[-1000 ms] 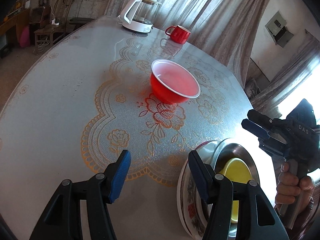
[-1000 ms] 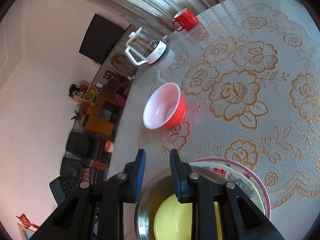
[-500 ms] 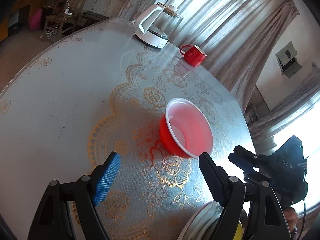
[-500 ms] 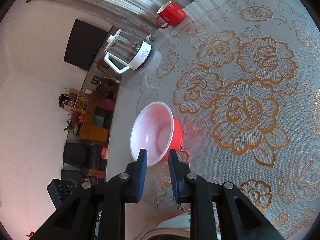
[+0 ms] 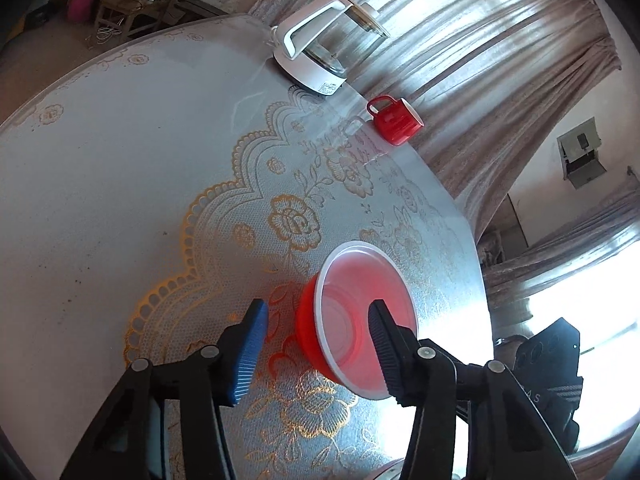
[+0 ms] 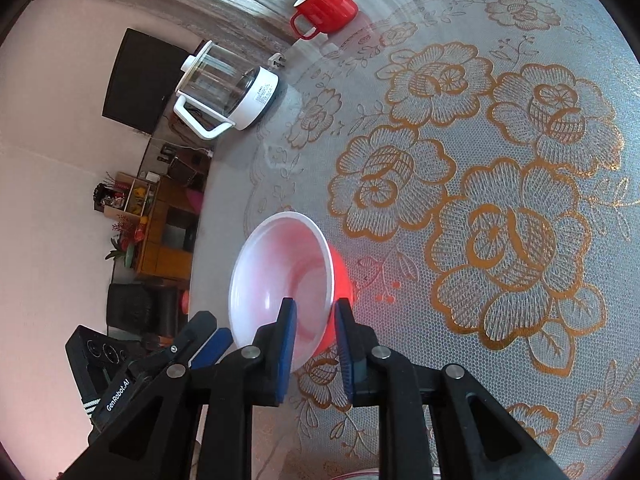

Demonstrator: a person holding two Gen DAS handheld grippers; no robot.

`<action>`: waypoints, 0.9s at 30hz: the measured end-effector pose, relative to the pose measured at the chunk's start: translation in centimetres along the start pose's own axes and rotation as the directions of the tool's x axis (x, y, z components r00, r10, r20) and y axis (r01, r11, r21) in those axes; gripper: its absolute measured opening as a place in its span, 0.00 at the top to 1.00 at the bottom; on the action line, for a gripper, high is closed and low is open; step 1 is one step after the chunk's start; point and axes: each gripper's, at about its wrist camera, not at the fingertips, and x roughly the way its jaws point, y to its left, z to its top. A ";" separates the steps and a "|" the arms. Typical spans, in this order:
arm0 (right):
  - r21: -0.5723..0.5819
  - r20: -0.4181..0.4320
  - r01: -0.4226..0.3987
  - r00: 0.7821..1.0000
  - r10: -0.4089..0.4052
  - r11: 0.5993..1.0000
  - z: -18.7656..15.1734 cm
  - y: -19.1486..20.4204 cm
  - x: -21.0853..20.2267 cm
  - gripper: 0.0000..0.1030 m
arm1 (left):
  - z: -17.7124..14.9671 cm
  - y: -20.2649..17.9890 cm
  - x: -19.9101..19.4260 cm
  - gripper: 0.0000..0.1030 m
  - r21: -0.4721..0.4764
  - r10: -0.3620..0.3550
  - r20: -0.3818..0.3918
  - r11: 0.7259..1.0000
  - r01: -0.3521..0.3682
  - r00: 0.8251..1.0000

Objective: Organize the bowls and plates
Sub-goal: 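Close both grippers on the red-and-white bowl rim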

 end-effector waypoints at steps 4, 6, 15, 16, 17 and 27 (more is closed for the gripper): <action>-0.032 0.008 0.018 1.000 -0.018 0.999 0.0 0.5 0.6 0.90 | 0.1 -0.7 1.0 0.95 0.055 0.055 -0.001 0.997 -0.055 0.998; -0.059 0.019 0.032 0.999 -0.031 0.998 -0.2 0.8 0.4 0.91 | -0.4 -0.5 0.8 0.95 0.064 0.040 -0.007 0.997 -0.040 0.999; -0.058 0.010 0.010 1.000 -0.010 0.998 -1.2 0.4 -0.3 0.91 | -2.9 0.1 -1.5 0.95 0.066 0.043 -0.014 0.997 -0.042 0.999; -0.057 0.007 0.009 1.000 -0.009 0.998 -1.4 0.5 -0.3 0.91 | -3.2 0.1 -1.9 0.95 0.069 0.043 -0.010 0.997 -0.042 0.999; -0.059 0.006 0.009 1.000 -0.009 0.998 -1.6 0.6 -0.4 0.91 | -3.4 0.2 -2.4 0.95 0.073 0.043 -0.004 0.996 -0.043 0.999; -0.102 -0.023 -0.014 1.000 0.012 0.995 -4.1 1.9 -0.8 0.91 | -6.0 0.7 -6.2 0.95 0.106 0.062 0.037 0.992 -0.066 0.997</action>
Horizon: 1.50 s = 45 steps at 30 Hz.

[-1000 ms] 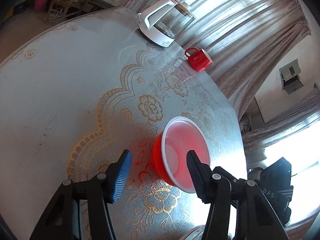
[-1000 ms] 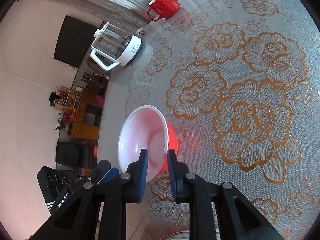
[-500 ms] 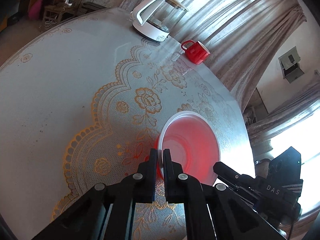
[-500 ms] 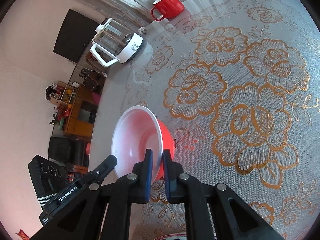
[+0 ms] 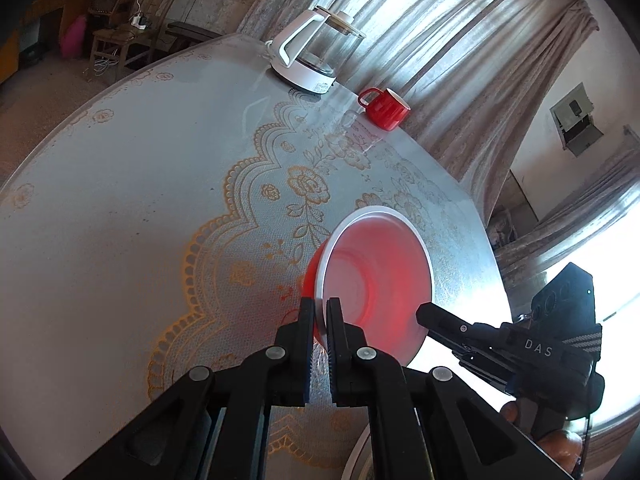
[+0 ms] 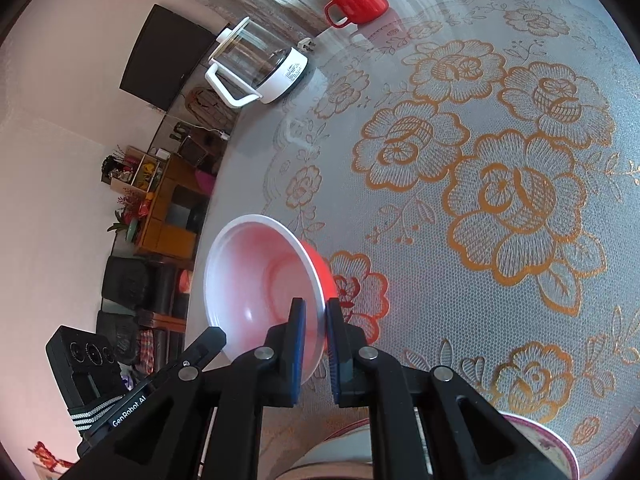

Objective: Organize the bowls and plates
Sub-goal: 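Close both grippers on the red-and-white bowl rim, then lift the red-and-white bowl and carry it over the stack with both grippers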

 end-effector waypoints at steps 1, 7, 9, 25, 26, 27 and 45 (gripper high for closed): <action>-0.002 -0.008 0.000 1.000 0.000 1.000 -0.2 0.1 0.1 0.91 | -0.3 0.2 -0.3 0.95 -0.003 -0.001 0.001 1.000 0.001 1.000; -0.028 -0.038 0.004 0.999 -0.005 1.000 -1.6 1.1 0.5 0.91 | -1.7 1.0 -2.1 0.94 -0.017 -0.002 0.006 1.000 0.003 1.000; -0.050 -0.049 0.015 0.999 -0.018 0.999 -1.9 1.7 0.5 0.91 | -2.2 1.3 -2.7 0.94 -0.035 -0.009 0.001 0.999 0.009 1.000; -0.239 -0.143 0.083 0.982 -0.120 0.967 -4.4 6.8 3.1 0.86 | -5.2 3.4 -5.7 0.93 -0.077 0.040 0.018 0.996 -0.039 0.999; -0.247 -0.142 0.091 0.981 -0.129 0.965 -4.5 7.1 3.3 0.84 | -5.3 3.7 -5.7 0.92 -0.076 0.049 0.020 0.996 -0.047 0.999; -0.255 -0.141 0.100 0.980 -0.139 0.962 -4.6 7.3 3.5 0.83 | -5.3 3.9 -5.7 0.91 -0.077 0.057 0.021 0.996 -0.055 0.998; -0.391 -0.106 0.144 0.974 -0.200 0.909 -7.1 9.6 4.9 0.87 | -6.0 4.7 -5.6 0.88 0.012 0.163 0.127 0.986 -0.166 0.978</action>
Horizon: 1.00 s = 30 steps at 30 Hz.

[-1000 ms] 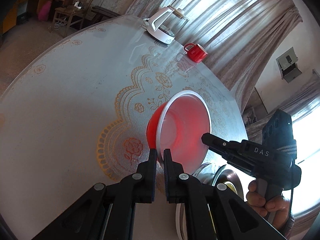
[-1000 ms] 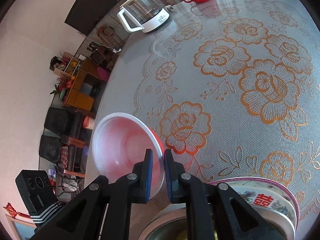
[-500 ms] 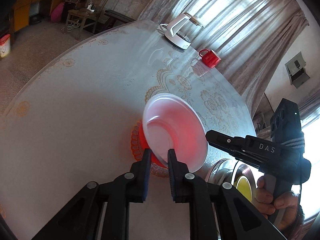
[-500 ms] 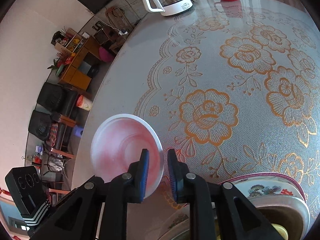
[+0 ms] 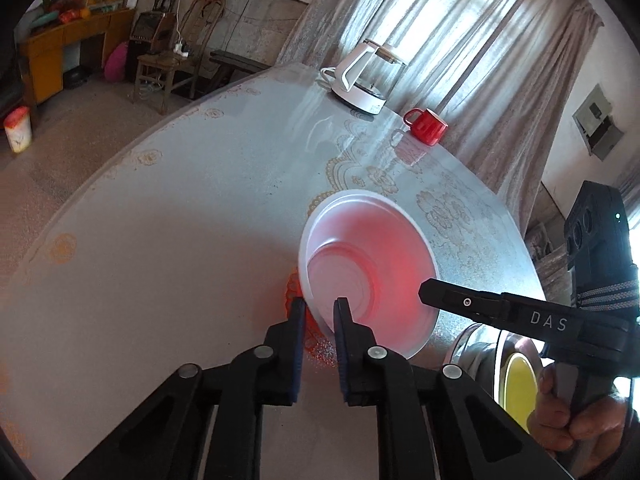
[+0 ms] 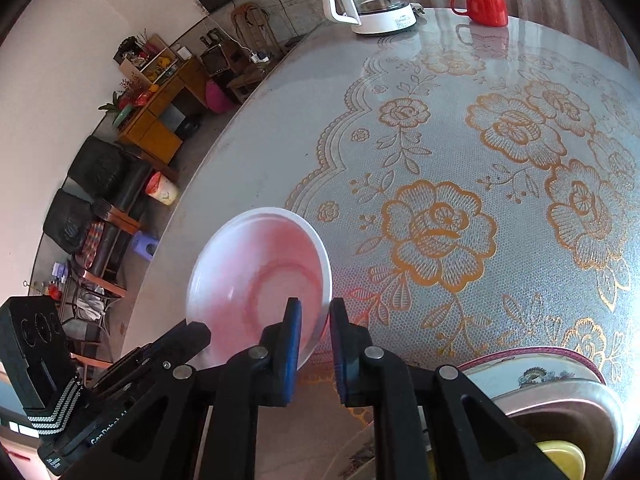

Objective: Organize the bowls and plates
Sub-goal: 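Lift the red-and-white bowl and carry it over the stack with both grippers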

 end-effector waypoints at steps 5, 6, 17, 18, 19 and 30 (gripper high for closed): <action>0.004 0.019 -0.005 1.000 0.005 1.000 -0.6 -0.2 -0.2 0.87 | -0.4 -0.1 -0.9 0.89 0.014 0.005 0.028 1.000 -0.005 1.000; 0.009 0.022 -0.012 1.000 0.011 1.000 -0.8 -0.1 -0.4 0.87 | -0.5 -0.2 -1.1 0.89 0.019 0.007 0.038 1.000 -0.008 0.999; -0.001 0.074 -0.033 0.997 0.033 0.999 -2.4 0.9 -2.1 0.87 | -1.8 -1.4 -4.3 0.89 0.068 0.004 0.111 0.998 -0.011 0.994; 0.000 0.079 -0.035 0.996 0.035 0.999 -2.6 0.9 -2.3 0.87 | -2.0 -1.4 -4.6 0.89 0.068 0.001 0.115 0.998 -0.009 0.993; 0.000 0.084 -0.038 0.996 0.038 0.999 -2.8 0.9 -2.4 0.87 | -2.1 -1.4 -4.9 0.89 0.067 -0.003 0.117 0.998 -0.005 0.993; -0.001 0.150 -0.084 0.985 0.083 0.996 -5.0 1.2 -5.4 0.87 | -2.9 -2.4 -7.2 0.89 0.091 -0.040 0.142 0.996 0.027 0.989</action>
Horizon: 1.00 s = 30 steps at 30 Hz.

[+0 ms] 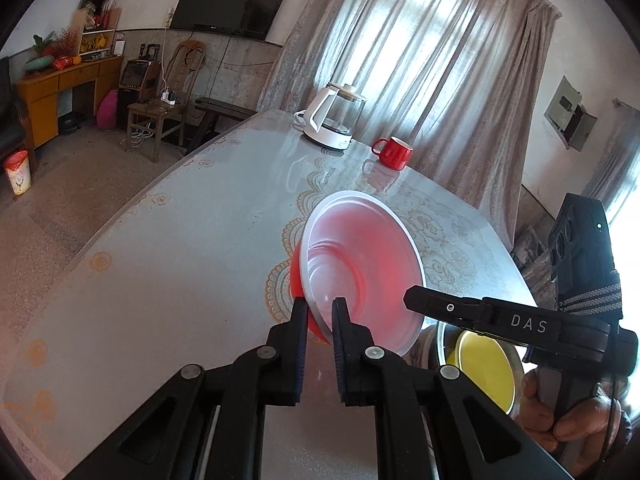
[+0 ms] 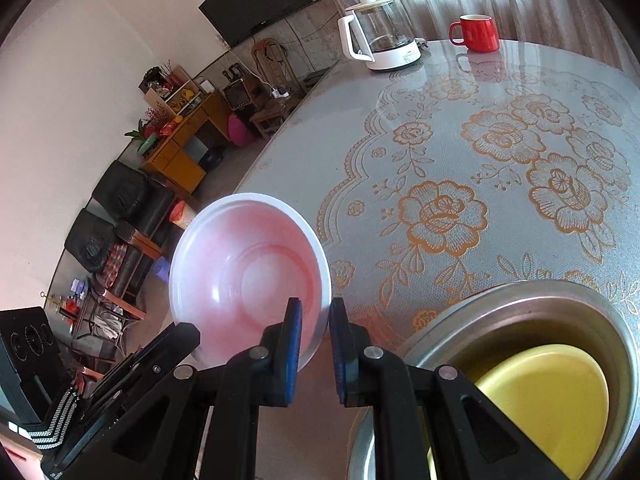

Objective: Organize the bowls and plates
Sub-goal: 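Lift the red-and-white bowl and carry it over the stack with both grippers, then lower the red-and-white bowl into the yellow bowl with both grippers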

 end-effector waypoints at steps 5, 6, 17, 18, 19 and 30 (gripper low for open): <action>0.007 0.038 -0.017 0.999 0.016 1.000 -0.7 -0.3 -1.9 0.87 | -0.2 -1.2 -1.0 0.89 0.032 -0.020 0.014 0.999 0.019 1.000; 0.007 0.047 -0.017 0.999 0.017 1.000 -0.9 -0.3 -2.3 0.87 | -0.2 -1.5 -1.1 0.89 0.038 -0.023 0.015 0.999 0.022 1.000; 0.012 0.150 -0.001 0.989 -0.001 1.000 -2.7 -1.5 -7.4 0.87 | -0.7 -5.1 -2.1 0.88 0.129 -0.100 -0.003 0.987 0.100 0.995; 0.014 0.159 0.002 0.987 -0.004 1.000 -3.0 -1.7 -8.0 0.87 | -0.7 -5.5 -2.2 0.88 0.138 -0.115 -0.009 0.984 0.115 0.993; 0.016 0.170 0.005 0.985 -0.007 1.000 -3.2 -1.9 -8.6 0.87 | -0.7 -6.0 -2.2 0.88 0.148 -0.130 -0.016 0.980 0.131 0.991; 0.086 0.222 0.082 0.970 -0.099 0.993 -6.2 -5.4 -14.1 0.87 | -2.0 -11.0 -0.6 0.88 0.163 -0.274 -0.188 0.938 0.305 0.943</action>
